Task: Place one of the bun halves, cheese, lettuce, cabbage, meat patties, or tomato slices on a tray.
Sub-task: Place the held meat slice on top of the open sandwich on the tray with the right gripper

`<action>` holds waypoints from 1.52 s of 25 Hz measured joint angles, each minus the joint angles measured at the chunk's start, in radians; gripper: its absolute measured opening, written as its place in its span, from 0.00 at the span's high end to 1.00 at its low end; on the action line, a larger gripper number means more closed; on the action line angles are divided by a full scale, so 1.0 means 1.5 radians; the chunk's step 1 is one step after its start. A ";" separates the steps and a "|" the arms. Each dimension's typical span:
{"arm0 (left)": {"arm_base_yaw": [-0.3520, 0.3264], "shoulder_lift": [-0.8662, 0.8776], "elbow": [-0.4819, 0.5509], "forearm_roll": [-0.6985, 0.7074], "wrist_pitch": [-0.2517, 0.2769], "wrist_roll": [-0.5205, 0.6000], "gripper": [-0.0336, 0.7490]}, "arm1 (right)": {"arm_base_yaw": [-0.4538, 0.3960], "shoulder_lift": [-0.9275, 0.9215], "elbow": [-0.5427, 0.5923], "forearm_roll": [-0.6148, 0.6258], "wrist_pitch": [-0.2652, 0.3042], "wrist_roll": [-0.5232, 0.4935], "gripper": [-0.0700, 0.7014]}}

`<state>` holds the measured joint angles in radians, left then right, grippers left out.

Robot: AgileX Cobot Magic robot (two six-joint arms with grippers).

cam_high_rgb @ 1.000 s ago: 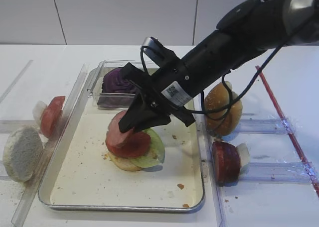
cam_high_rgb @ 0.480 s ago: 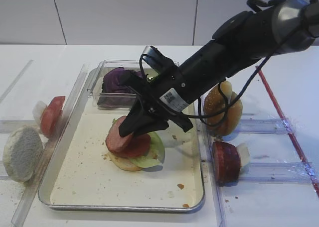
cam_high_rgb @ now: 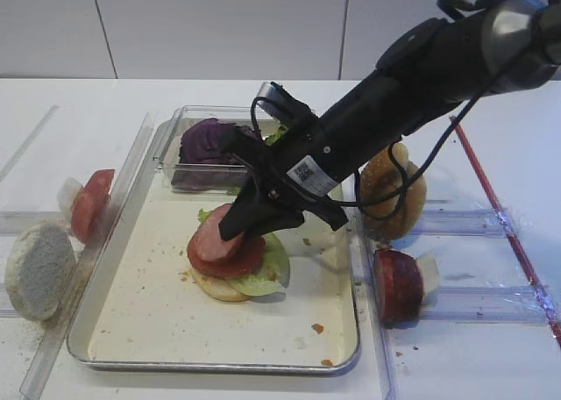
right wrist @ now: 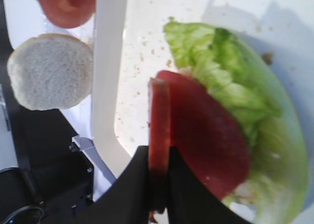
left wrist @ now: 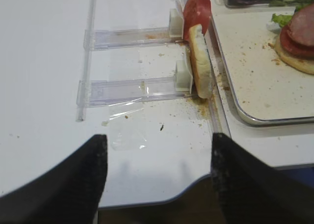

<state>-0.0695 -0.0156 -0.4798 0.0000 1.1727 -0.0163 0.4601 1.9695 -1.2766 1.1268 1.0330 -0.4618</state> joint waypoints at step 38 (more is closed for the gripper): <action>0.000 0.000 0.000 0.000 0.000 0.000 0.40 | -0.003 0.000 -0.057 -0.146 0.036 0.107 0.36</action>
<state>-0.0695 -0.0156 -0.4798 0.0000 1.1727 -0.0163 0.4549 1.9695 -1.3620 0.9076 1.0869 -0.3013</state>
